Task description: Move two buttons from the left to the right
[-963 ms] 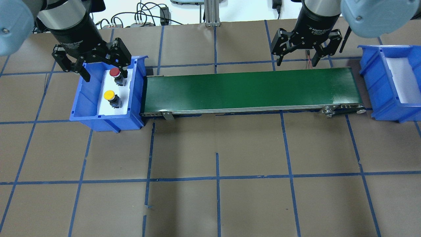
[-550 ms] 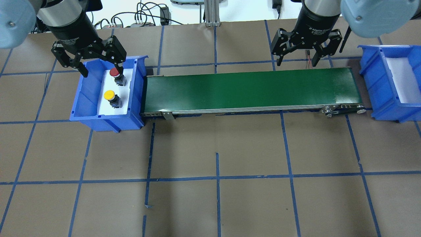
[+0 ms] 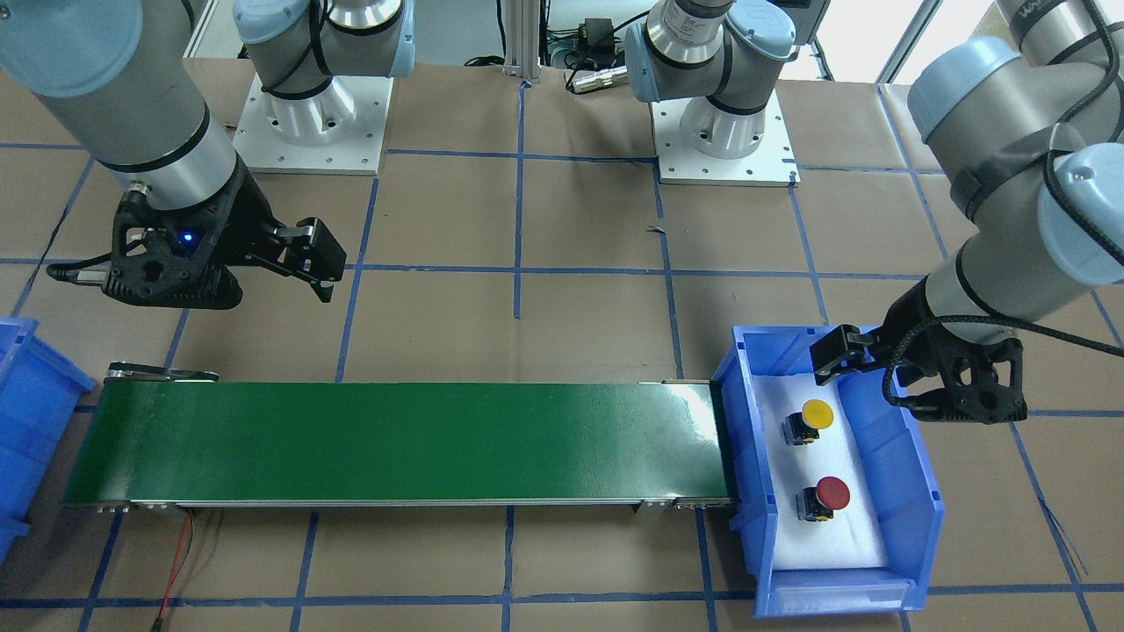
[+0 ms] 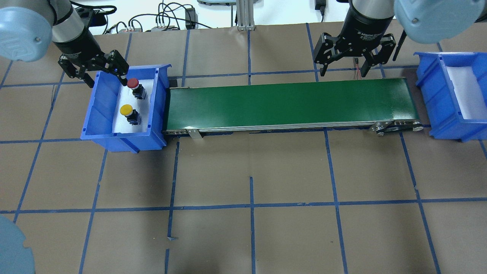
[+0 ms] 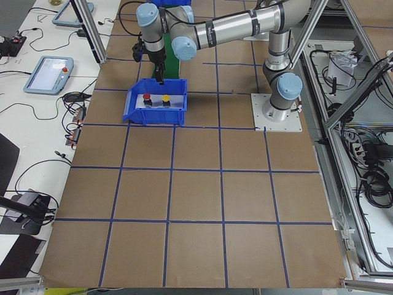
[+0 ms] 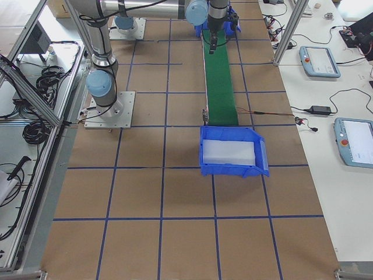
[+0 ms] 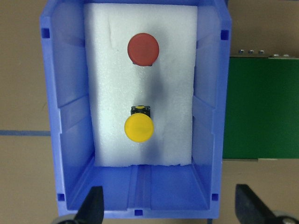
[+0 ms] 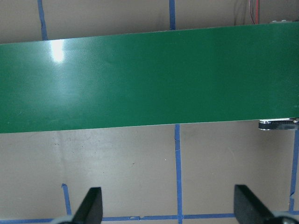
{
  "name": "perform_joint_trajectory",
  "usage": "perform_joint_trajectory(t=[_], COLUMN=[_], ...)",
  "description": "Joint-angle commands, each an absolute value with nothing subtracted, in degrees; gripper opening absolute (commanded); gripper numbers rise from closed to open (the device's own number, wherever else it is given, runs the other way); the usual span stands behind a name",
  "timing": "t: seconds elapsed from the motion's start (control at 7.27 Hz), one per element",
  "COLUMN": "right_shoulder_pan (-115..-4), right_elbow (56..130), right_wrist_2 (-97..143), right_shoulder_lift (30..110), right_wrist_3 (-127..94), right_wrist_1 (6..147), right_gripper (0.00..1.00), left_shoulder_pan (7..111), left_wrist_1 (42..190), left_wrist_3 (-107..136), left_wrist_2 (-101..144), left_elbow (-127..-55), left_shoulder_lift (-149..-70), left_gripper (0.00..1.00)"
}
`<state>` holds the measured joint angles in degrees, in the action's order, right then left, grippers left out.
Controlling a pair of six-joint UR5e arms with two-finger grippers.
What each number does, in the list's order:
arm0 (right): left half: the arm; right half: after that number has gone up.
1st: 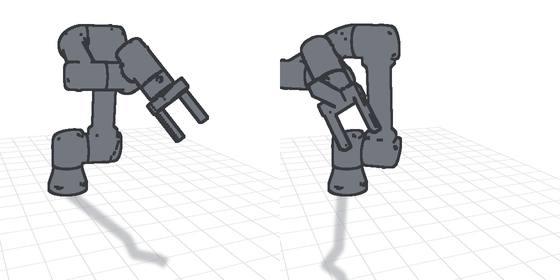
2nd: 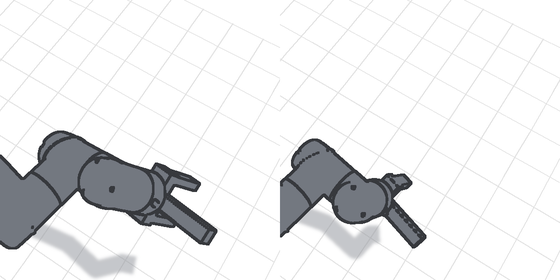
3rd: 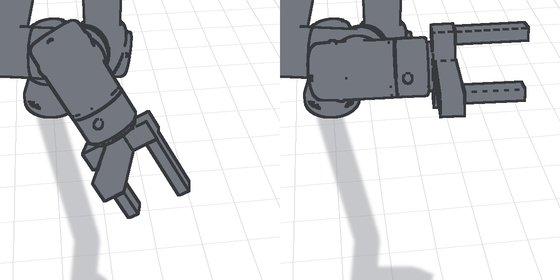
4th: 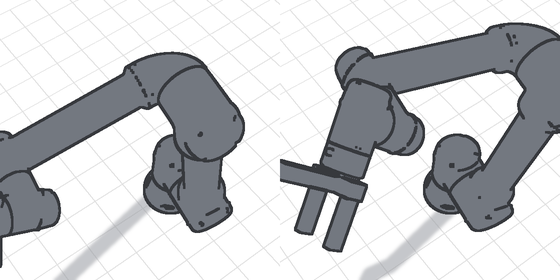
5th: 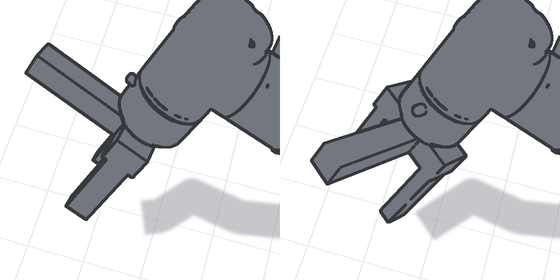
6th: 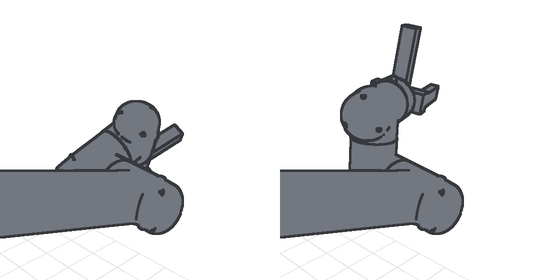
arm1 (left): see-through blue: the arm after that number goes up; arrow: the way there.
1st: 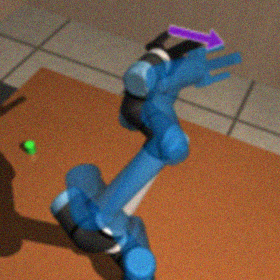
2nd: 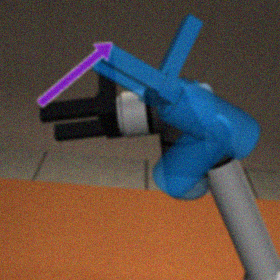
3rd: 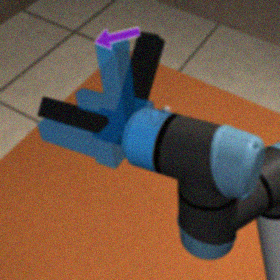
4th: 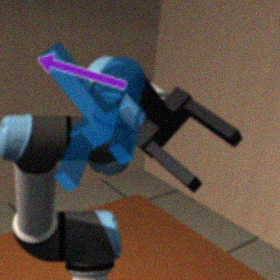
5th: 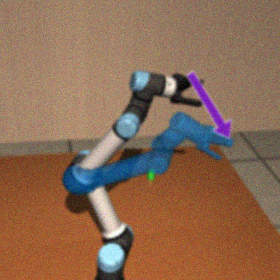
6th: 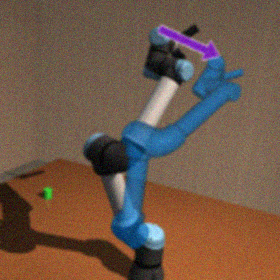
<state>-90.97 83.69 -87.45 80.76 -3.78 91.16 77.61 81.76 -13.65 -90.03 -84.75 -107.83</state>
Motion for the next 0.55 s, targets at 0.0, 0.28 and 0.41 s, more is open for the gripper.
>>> perform_joint_trajectory(t=[0.0,0.28,0.41], right_shoulder_pan=[-90.9,-90.9,-90.9], right_elbow=[83.9,83.8,83.8], right_wrist_2=[-87.5,-87.5,-87.5], right_shoulder_lift=[80.8,80.8,80.8], right_wrist_3=[-3.8,-3.7,-3.8], right_wrist_1=[91.0,91.1,91.1], right_gripper=[1.00,1.00,1.00], left_shoulder_pan=[76.2,76.6,76.7], left_wrist_1=[78.6,71.6,71.3], left_wrist_3=[-17.9,-17.9,-17.8], left_wrist_2=[-89.9,-89.9,-90.0], left_elbow=[-86.6,-89.8,-91.7], left_shoulder_lift=[-110.4,-111.1,-111.3], left_gripper=[1.00,1.00,1.00])
